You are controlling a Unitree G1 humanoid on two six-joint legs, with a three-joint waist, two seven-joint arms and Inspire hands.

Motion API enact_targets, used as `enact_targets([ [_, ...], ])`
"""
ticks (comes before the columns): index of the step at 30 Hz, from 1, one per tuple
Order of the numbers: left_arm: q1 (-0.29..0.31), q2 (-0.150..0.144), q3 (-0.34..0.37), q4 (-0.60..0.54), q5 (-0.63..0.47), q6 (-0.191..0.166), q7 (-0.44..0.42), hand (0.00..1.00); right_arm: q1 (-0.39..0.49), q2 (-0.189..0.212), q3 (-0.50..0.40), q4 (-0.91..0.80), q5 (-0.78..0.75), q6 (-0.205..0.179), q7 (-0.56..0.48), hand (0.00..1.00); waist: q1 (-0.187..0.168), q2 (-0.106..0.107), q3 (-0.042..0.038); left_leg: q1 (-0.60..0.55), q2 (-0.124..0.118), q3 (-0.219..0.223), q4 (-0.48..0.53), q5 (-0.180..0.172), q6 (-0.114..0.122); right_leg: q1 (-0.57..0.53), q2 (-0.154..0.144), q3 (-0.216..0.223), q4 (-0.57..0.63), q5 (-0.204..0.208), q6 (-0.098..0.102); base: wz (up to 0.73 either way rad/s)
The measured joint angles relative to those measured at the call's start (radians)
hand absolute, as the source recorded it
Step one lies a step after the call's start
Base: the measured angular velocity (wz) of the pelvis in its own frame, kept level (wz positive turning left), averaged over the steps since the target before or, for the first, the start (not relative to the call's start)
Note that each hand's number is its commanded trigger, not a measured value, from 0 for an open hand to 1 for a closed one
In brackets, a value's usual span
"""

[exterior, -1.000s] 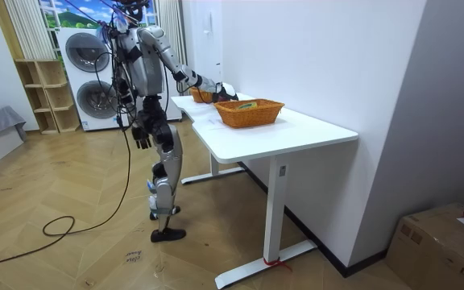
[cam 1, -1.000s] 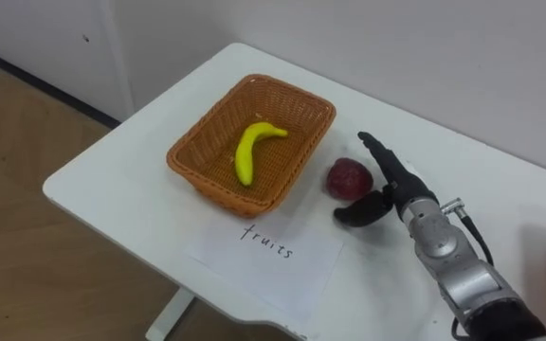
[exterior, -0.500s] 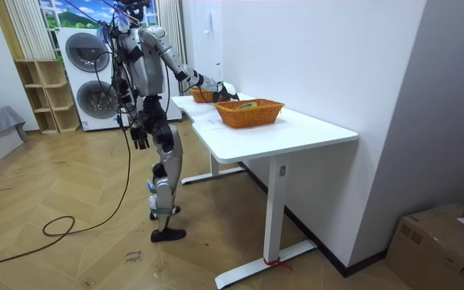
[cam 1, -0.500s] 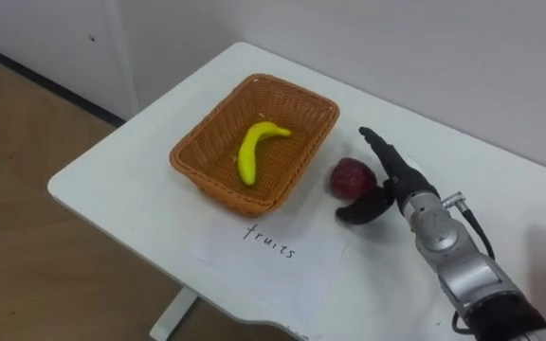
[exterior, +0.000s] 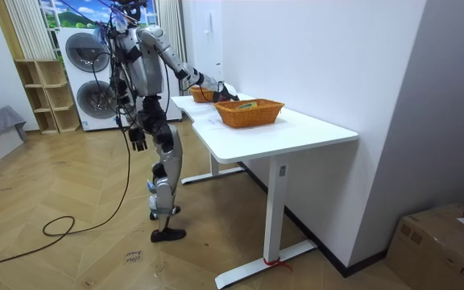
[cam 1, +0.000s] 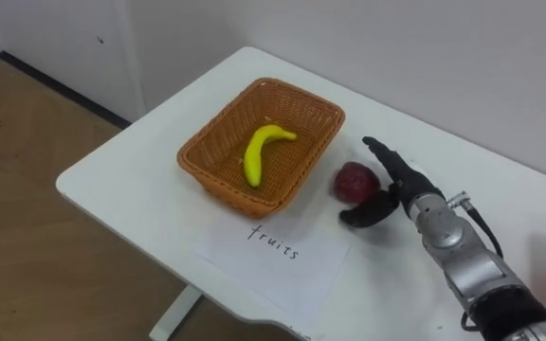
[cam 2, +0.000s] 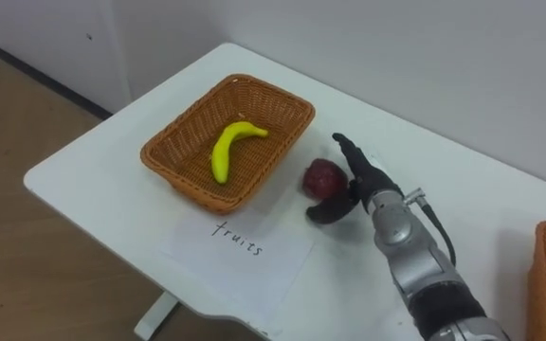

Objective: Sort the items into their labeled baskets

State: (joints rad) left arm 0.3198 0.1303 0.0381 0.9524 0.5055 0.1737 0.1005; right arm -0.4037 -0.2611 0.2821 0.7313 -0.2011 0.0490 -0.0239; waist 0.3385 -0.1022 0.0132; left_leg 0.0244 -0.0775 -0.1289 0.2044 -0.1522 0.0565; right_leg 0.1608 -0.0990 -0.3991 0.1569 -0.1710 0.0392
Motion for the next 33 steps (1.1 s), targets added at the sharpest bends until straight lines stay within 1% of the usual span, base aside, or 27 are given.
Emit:
enact_targets([
  [1,0.001,0.001,0.000,0.003,0.000,0.003,0.000,0.00,-0.001,-0.002,0.000,0.002,0.000,0.007,0.006,0.00,0.000,0.000,0.0000,0.000,0.000,0.000,0.000,0.000,0.000,0.000,0.000,0.000,0.000,0.000,0.000,0.00],
  [5,0.002,0.007,0.000,0.010,-0.001,0.012,0.000,0.00,-0.014,-0.006,0.000,0.036,0.000,0.011,0.031,0.00,-0.002,-0.001,0.0010,0.005,0.000,-0.004,0.001,0.000,0.000,0.013,0.001,0.003,-0.002,0.000,0.000,0.02],
  [6,0.000,0.007,-0.001,0.010,-0.001,0.013,-0.001,0.00,-0.014,-0.008,0.000,0.038,0.001,0.012,0.035,0.02,-0.002,-0.001,0.0012,0.005,0.000,-0.004,0.001,0.000,0.000,0.014,0.001,0.001,-0.002,0.000,0.000,0.06],
  [7,-0.001,0.009,-0.001,0.011,-0.001,0.015,-0.003,0.00,-0.014,-0.010,0.001,0.038,0.001,0.014,0.048,0.90,-0.002,-0.002,0.0019,0.004,0.000,-0.005,0.001,0.000,-0.001,0.013,0.001,0.000,-0.002,0.000,0.000,0.00],
  [8,-0.003,0.011,-0.001,0.012,-0.001,0.017,-0.003,0.00,-0.016,-0.013,0.004,0.039,0.001,0.015,0.065,1.00,0.000,-0.003,0.0021,0.004,0.000,-0.005,0.001,0.000,-0.001,0.013,0.001,0.000,-0.002,0.000,0.000,0.00],
  [11,-0.014,0.019,-0.001,0.023,0.000,0.017,-0.004,0.00,-0.019,-0.017,0.010,0.040,0.001,0.017,0.102,1.00,-0.001,-0.003,0.0025,0.004,0.000,-0.008,0.001,0.000,-0.001,0.014,0.002,-0.005,-0.002,0.000,0.000,0.01],
  [15,-0.032,0.026,-0.001,0.040,0.008,0.020,-0.004,0.00,-0.035,-0.035,0.012,0.044,0.000,0.021,0.096,1.00,0.002,-0.005,0.0035,0.004,-0.001,-0.012,0.002,-0.003,-0.006,0.011,0.002,-0.013,-0.005,0.000,0.000,0.04],
  [17,-0.040,0.032,-0.003,0.041,0.008,0.023,-0.004,0.00,-0.050,-0.050,0.016,0.056,-0.005,0.027,0.097,1.00,0.011,-0.010,0.0065,0.004,0.000,-0.013,0.002,-0.003,-0.006,0.012,0.003,-0.016,-0.006,0.000,0.000,0.00],
  [19,-0.048,0.040,-0.002,0.044,0.008,0.023,-0.004,0.00,-0.051,-0.060,0.018,0.061,-0.017,0.029,0.097,1.00,0.024,-0.016,0.0063,0.005,0.000,-0.014,0.002,-0.003,-0.005,0.012,0.005,-0.017,-0.006,0.000,0.000,0.00],
  [21,-0.053,0.046,-0.001,0.050,0.009,0.024,-0.005,0.00,-0.059,-0.059,0.020,0.072,-0.047,0.030,0.097,1.00,0.031,-0.021,0.0045,0.006,0.000,-0.014,0.002,-0.003,-0.005,0.013,0.006,-0.019,-0.006,0.000,0.000,0.00],
  [23,-0.054,0.047,-0.001,0.050,0.010,0.024,-0.006,0.00,-0.068,-0.060,0.023,0.080,-0.070,0.039,0.097,1.00,0.040,-0.022,0.0048,0.006,0.000,-0.014,0.001,-0.004,-0.005,0.012,0.006,-0.020,-0.007,0.000,0.000,0.00],
  [26,-0.057,0.047,0.001,0.051,0.010,0.024,-0.007,0.00,-0.068,-0.053,0.025,0.085,-0.084,0.042,0.105,1.00,0.051,-0.023,0.0047,0.014,0.002,-0.014,-0.001,-0.005,-0.004,0.013,0.005,-0.019,-0.007,0.000,0.000,0.00],
  [33,-0.063,0.046,0.019,0.062,0.009,0.023,-0.015,0.00,-0.068,-0.046,0.020,0.095,-0.078,0.044,0.108,1.00,0.054,-0.023,0.0049,0.015,0.003,-0.013,-0.006,-0.005,-0.004,0.014,0.005,-0.017,-0.007,0.000,0.000,0.00],
])
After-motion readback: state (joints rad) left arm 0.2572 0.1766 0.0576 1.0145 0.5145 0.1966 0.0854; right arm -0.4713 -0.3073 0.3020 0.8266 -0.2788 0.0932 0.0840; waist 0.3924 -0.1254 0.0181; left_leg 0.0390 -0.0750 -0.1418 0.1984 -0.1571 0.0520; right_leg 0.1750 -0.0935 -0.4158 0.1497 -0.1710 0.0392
